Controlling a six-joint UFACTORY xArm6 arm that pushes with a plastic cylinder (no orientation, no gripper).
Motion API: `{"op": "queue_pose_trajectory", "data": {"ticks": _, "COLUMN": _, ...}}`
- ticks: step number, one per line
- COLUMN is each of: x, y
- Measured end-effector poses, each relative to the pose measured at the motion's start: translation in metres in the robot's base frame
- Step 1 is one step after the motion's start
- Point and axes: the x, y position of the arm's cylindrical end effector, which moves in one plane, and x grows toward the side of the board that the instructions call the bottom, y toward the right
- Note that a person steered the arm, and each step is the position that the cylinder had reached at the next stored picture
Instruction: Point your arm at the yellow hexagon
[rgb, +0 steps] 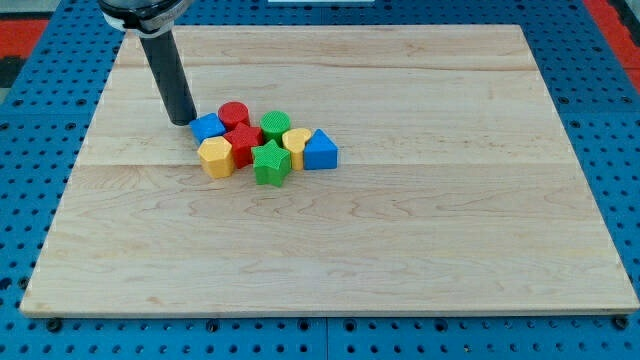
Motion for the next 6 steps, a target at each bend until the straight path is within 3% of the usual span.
{"op": "queue_pose_trajectory", "data": {"ticks": 3, "x": -0.006, "y": 0.002}}
{"op": "queue_pose_trajectory", "data": {"ticks": 4, "x": -0.033, "y": -0.018}}
{"op": "queue_pose_trajectory", "data": {"ticks": 5, "x": -0.028, "y": -0.032}}
{"op": "queue_pose_trajectory", "data": {"ticks": 6, "x": 0.058, "y": -0.013}}
